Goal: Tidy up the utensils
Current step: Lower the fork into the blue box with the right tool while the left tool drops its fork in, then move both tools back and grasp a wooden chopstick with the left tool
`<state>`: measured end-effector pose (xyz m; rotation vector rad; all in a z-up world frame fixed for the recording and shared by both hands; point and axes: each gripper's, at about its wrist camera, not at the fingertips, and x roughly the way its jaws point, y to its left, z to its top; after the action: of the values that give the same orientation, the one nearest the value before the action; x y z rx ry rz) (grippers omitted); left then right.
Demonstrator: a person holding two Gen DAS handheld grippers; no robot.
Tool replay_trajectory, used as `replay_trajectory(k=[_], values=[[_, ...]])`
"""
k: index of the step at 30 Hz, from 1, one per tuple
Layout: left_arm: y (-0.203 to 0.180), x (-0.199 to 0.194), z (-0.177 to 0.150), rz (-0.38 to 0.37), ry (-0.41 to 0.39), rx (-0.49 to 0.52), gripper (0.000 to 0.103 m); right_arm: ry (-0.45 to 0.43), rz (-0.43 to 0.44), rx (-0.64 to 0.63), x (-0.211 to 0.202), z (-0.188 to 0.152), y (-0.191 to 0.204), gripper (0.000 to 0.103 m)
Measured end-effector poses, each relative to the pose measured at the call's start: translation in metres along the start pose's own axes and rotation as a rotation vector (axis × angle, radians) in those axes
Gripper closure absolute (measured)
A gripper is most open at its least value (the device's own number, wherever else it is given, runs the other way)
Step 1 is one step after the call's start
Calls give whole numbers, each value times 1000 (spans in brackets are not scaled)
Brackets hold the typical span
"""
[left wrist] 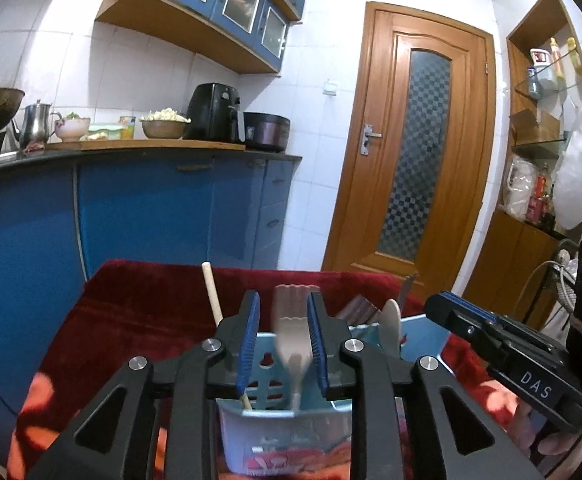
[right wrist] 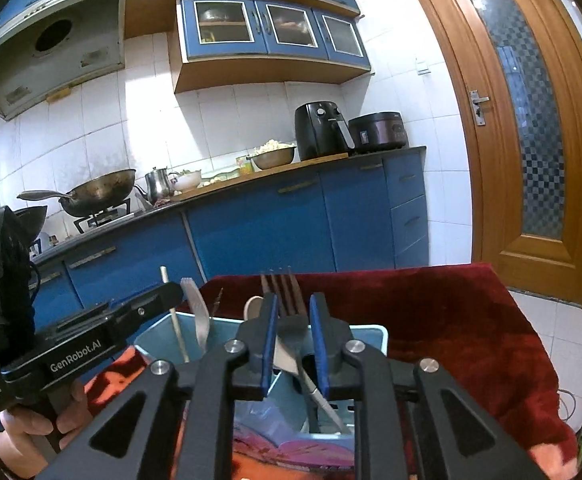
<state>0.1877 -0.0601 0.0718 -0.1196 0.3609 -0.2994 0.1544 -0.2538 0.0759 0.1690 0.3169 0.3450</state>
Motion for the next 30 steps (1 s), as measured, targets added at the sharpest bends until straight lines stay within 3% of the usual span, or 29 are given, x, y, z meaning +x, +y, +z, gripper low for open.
replay_trajectory(k=[7, 21, 30], values=[[2, -21, -1, -2, 38, -26, 68, 4, -16, 15, -23, 3, 10, 82], [-8, -69, -10, -12, 110, -12, 68, 68, -55, 50, -75, -9, 34, 82], [-7, -92, -30, -5, 197, -17, 68, 121, -90, 62, -104, -30, 46, 82]])
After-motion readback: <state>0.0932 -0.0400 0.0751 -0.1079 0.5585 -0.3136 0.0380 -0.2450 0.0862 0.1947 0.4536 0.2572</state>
